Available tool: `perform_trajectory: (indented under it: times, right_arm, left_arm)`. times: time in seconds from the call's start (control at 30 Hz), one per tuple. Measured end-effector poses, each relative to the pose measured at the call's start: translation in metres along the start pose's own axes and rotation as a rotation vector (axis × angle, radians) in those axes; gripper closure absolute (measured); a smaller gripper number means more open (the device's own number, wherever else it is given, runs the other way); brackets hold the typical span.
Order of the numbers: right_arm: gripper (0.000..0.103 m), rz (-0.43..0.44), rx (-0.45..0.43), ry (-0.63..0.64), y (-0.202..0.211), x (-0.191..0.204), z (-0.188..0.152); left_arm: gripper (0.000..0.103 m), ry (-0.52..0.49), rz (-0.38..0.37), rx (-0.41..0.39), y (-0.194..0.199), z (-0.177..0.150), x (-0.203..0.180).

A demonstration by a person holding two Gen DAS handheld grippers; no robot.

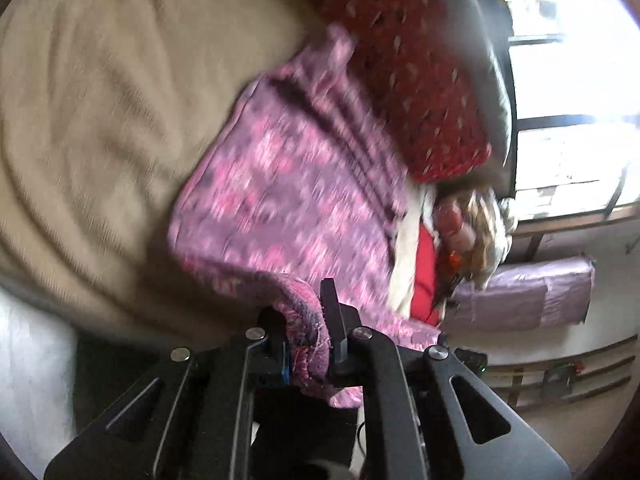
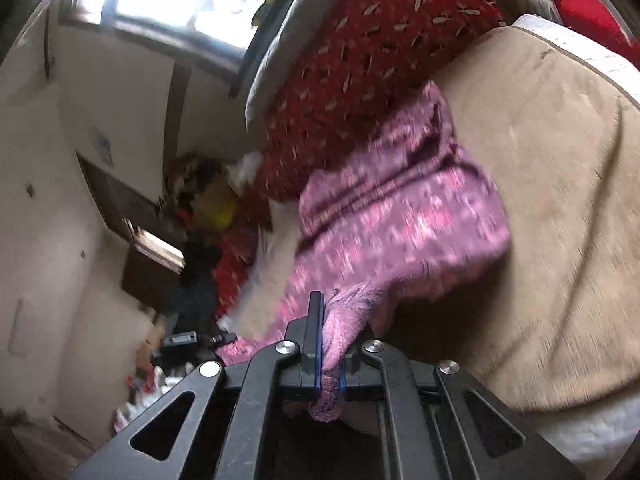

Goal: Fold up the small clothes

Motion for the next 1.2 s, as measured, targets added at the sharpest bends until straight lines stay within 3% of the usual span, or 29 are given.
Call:
perform_trajectory:
  times: [0.3,0.63,0.77,0.87,0.93,1.0,1.1,1.2]
  right_arm:
    - [0.098,0.002,-0.078,-0.099,-0.050,-0.017,0.091]
    - [0.098,0.038,-0.156,-0.207,-0.142,-0.063,0.198]
    - [0.098,-0.005,-0.158,-0.289,-0.179,-0.098,0.229]
    - [0.098,-0.074,-0.113,-0.333,-0.206,-0.124,0.232]
    - [0.093,-0.120,-0.076,-0.352,-0.218,-0.137,0.230]
    - [0.093,-0.105,-0.054,-0.385,-0.223,-0.143,0.230]
    - [0.090,-0.024,-0.119,-0.430,-0.211,-0.142,0.243]
    - [0.067,-0.046,-0.217,-0.468,-0.192,-0.147,0.257]
  left_arm:
    - [0.094,0.011,-0.003,-0.117,-0.039,0.107,-0.024]
    - [0.094,0.035,-0.014,-0.211,-0.122,0.245,-0.043]
    - [0.094,0.069,0.075,-0.216,-0.169,0.287,-0.025]
    - [0.094,0.091,0.176,-0.189,-0.200,0.302,0.000]
    - [0.094,0.119,0.196,-0.166,-0.210,0.307,0.013]
    - [0.094,0.157,0.164,-0.149,-0.212,0.310,0.019]
    - [0.094,0.183,0.077,-0.151,-0.200,0.321,0.008]
    - [0.089,0.186,-0.009,-0.181,-0.178,0.331,-0.010]
Point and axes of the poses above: each gripper's, at about its wrist camera, not at the fingertips, and y roughly against the way its jaws point, x to its left, z to its top, the point moved 6 cm from there along -y, roughly the way its jaws point, and after that the axes turned 11 degrees about -z, right-handed, at the moved point
